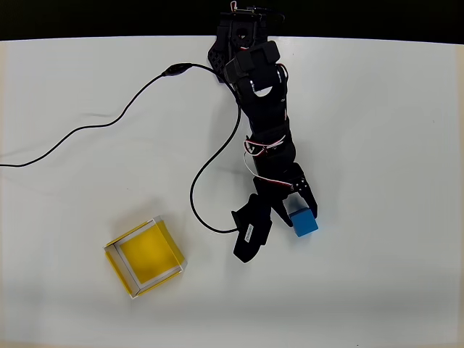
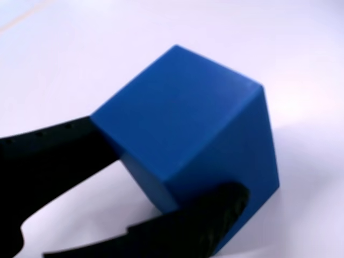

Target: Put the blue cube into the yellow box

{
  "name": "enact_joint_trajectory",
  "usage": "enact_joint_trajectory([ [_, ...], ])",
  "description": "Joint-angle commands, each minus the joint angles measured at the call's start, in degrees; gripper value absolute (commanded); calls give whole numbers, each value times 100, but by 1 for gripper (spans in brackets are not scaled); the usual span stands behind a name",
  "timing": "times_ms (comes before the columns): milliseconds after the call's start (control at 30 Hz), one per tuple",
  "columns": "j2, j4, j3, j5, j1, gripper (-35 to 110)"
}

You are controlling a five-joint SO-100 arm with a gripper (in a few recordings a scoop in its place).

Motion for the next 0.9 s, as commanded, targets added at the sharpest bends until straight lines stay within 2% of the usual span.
enact_joint_trajectory([
  [0,202,-114,-431,-237,105,14],
  [433,1002,360,-1354,-976,1547,10],
  [867,1898,967,-2215,-1468,3445,10],
])
